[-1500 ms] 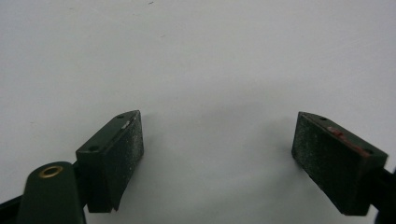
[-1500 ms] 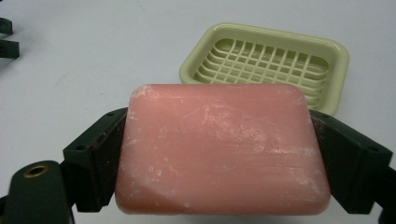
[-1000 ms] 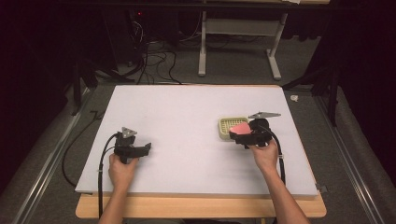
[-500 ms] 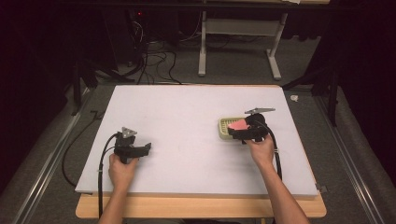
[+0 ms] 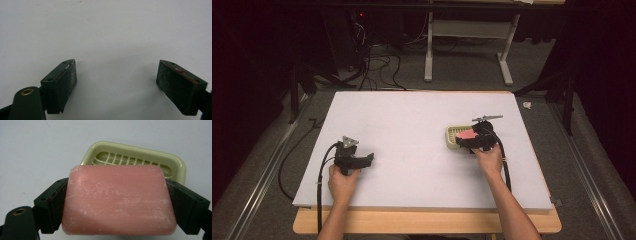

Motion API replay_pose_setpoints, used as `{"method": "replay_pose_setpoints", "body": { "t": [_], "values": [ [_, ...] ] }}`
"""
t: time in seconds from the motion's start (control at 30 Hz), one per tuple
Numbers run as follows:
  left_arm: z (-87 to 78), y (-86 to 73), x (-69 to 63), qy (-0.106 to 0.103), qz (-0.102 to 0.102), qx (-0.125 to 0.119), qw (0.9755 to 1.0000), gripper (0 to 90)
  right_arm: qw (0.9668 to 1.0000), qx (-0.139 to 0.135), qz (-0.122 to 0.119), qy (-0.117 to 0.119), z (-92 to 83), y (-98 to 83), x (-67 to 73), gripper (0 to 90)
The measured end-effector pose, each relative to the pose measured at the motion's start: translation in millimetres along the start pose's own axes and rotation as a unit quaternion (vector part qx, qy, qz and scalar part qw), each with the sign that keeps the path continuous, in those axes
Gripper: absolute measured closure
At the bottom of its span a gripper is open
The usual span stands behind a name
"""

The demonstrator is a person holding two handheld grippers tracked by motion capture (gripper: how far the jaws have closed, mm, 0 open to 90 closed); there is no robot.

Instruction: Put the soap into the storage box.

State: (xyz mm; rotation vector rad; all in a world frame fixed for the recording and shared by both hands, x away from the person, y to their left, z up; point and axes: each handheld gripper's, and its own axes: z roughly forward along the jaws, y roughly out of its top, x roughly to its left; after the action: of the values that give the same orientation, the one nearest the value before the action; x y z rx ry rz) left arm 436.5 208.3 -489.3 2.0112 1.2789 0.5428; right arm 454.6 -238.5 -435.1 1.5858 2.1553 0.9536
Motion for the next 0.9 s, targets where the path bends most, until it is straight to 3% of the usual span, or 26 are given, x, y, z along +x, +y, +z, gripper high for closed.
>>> {"method": "replay_pose_setpoints", "body": {
  "t": [0.37,0.53,0.9],
  "values": [
    [0.1,0.0,0.1,0.0,0.0,0.0,1.0,17.1,0.9998,0.019,-0.003,-0.009,10.4,11.2,7.3,13.5],
    [0.1,0.0,0.1,0.0,0.0,0.0,1.0,17.1,0.9994,0.032,0.008,-0.014,16.8,9.6,5.3,13.4],
    [0.1,0.0,0.0,0.0,0.0,0.0,1.0,17.1,0.9992,0.028,0.01,-0.028,16.4,10.5,5.1,13.3]
  ]
}}
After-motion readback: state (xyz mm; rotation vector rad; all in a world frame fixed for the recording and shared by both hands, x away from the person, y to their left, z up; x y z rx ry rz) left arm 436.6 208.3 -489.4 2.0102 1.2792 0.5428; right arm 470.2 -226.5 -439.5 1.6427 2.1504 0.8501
